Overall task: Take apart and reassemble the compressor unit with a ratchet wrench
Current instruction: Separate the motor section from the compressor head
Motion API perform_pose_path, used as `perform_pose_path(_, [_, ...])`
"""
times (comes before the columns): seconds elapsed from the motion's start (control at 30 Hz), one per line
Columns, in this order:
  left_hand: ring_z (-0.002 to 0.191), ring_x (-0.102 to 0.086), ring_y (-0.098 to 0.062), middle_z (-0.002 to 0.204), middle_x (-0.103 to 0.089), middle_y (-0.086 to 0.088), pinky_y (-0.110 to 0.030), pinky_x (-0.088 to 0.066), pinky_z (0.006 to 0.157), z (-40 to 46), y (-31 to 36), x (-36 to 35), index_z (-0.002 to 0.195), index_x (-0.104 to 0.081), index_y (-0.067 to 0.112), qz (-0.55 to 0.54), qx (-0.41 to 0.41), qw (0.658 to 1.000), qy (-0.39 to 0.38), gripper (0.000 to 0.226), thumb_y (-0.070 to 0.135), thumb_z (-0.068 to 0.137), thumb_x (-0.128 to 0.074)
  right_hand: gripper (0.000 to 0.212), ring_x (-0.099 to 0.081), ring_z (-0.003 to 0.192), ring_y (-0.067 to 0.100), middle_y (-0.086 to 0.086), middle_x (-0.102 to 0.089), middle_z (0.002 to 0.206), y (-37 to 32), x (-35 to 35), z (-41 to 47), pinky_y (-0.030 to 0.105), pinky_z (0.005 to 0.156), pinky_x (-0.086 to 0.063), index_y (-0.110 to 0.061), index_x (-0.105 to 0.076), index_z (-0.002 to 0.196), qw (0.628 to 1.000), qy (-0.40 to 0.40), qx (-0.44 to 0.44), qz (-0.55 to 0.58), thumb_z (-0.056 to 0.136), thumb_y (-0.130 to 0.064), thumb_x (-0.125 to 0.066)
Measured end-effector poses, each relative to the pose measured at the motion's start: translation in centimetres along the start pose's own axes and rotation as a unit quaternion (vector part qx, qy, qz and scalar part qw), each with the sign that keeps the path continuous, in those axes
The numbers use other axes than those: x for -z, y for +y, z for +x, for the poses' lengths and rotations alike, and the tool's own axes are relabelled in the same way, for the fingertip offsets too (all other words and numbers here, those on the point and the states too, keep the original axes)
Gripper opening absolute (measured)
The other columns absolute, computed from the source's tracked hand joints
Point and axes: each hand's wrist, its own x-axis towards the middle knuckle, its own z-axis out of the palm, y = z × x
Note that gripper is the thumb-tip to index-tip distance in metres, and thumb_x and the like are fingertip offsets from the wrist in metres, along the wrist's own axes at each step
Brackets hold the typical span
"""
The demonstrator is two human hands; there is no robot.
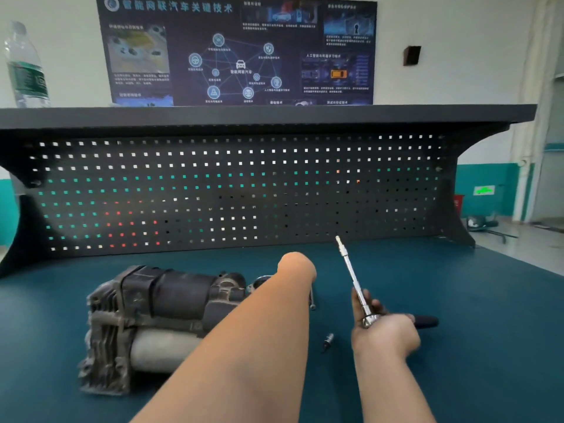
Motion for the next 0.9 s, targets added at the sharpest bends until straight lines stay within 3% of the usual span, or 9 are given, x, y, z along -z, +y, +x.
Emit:
perform_pose_path(0.07, [0.071, -0.053, -0.018, 0.088, -0.059, -0.005, -0.025, -0.041, 0.063, 0.9, 0.0, -0.7, 0.086, -0.064, 0.004, 0.028, -0.021, 0.999, 0.016, 0.011, 0.013, 0.089, -0.058, 0.027, -0.055, 0.051, 0.023, 0.011, -0.045, 0.066, 0.6, 0.1, 0.6, 0.041, 0.052, -0.052, -0.002, -0.036, 0.098, 1.000, 0.007, 0.008, -0.014, 0.104, -0.027, -0.029])
perform_pose_path(0.2, [0.113, -0.056, -0.024, 0.124, -0.059, -0.007, -0.029, -0.047, 0.085, 2.7, -0.1, -3.1, 0.117, -0.061, 0.006, 0.026, -0.020, 0.998, 0.046, 0.028, 0.010, 0.091, -0.050, 0.023, -0.053, 0.050, 0.023, 0.010, -0.044, 0.065, 1.8, 0.0, 1.7, 0.046, 0.058, -0.053, -0.007, -0.035, 0.112, 0.999, 0.008, 0.017, -0.036, 0.103, -0.027, -0.029])
perform_pose_path(0.37, [0.118, -0.052, -0.024, 0.129, -0.054, -0.005, -0.031, -0.043, 0.077, 3.0, 0.3, -5.0, 0.130, -0.052, 0.011, 0.056, -0.023, 0.997, 0.043, 0.040, 0.008, 0.089, -0.051, 0.024, -0.053, 0.049, 0.022, 0.010, -0.044, 0.064, 2.1, -0.1, 2.0, 0.043, 0.051, -0.053, -0.005, -0.037, 0.108, 0.999, 0.010, 0.015, -0.034, 0.103, -0.028, -0.031])
perform_pose_path(0.47, [0.117, -0.053, -0.024, 0.128, -0.055, -0.005, -0.031, -0.042, 0.073, 2.5, 0.4, -5.2, 0.127, -0.052, 0.009, 0.070, -0.024, 0.995, 0.060, 0.037, 0.009, 0.091, -0.048, 0.029, -0.052, 0.050, 0.022, 0.010, -0.043, 0.064, 1.9, -0.3, 1.7, 0.041, 0.047, -0.050, -0.003, -0.040, 0.094, 1.000, 0.008, -0.002, -0.018, 0.103, -0.029, -0.032])
perform_pose_path(0.6, [0.113, -0.055, -0.024, 0.125, -0.057, -0.005, -0.031, -0.040, 0.068, 1.6, 0.3, -4.9, 0.121, -0.057, 0.010, 0.080, -0.040, 0.993, 0.075, 0.034, 0.005, 0.089, -0.047, 0.035, -0.053, 0.052, 0.022, 0.008, -0.043, 0.065, 1.4, -0.8, 1.4, 0.044, 0.054, -0.052, -0.007, -0.039, 0.078, 1.000, 0.002, -0.019, 0.008, 0.103, -0.031, -0.033])
perform_pose_path(0.7, [0.108, -0.058, -0.025, 0.118, -0.061, -0.007, -0.030, -0.042, 0.068, -0.2, 0.8, -3.0, 0.112, -0.062, 0.007, 0.060, -0.068, 0.991, 0.100, 0.031, 0.001, 0.083, -0.054, 0.032, -0.054, 0.050, 0.021, 0.007, -0.043, 0.063, 1.0, -1.1, 1.2, 0.045, 0.059, -0.055, -0.006, -0.041, 0.083, 1.000, -0.022, 0.000, 0.014, 0.103, -0.031, -0.035])
perform_pose_path(0.77, [0.105, -0.060, -0.025, 0.113, -0.063, -0.008, -0.030, -0.042, 0.068, -2.8, 1.3, -1.4, 0.104, -0.064, 0.004, 0.042, -0.093, 0.990, 0.099, 0.025, 0.000, 0.080, -0.060, 0.027, -0.053, 0.048, 0.020, 0.007, -0.043, 0.063, 0.8, -1.2, 1.1, 0.043, 0.059, -0.057, -0.005, -0.042, 0.100, 0.999, -0.038, 0.031, 0.008, 0.102, -0.030, -0.034])
perform_pose_path(0.83, [0.100, -0.061, -0.027, 0.110, -0.064, -0.011, -0.029, -0.042, 0.066, -6.3, 1.3, -0.1, 0.082, -0.060, 0.001, 0.046, -0.117, 0.989, 0.080, 0.003, 0.000, 0.081, -0.058, 0.022, -0.052, 0.044, 0.018, 0.007, -0.043, 0.061, 1.0, -1.1, 0.6, 0.038, 0.057, -0.056, -0.008, -0.037, 0.111, 0.995, -0.053, 0.079, -0.027, 0.103, -0.029, -0.032])
perform_pose_path(0.9, [0.096, -0.061, -0.029, 0.105, -0.064, -0.012, -0.028, -0.041, 0.065, -10.4, 0.1, 0.7, 0.072, -0.054, 0.001, 0.031, -0.155, 0.983, 0.095, 0.014, 0.005, 0.085, -0.050, 0.017, -0.052, 0.039, 0.015, 0.006, -0.044, 0.056, 1.8, -0.8, -0.3, 0.033, 0.056, -0.049, -0.012, -0.040, 0.099, 0.979, -0.078, 0.146, -0.116, 0.103, -0.027, -0.032])
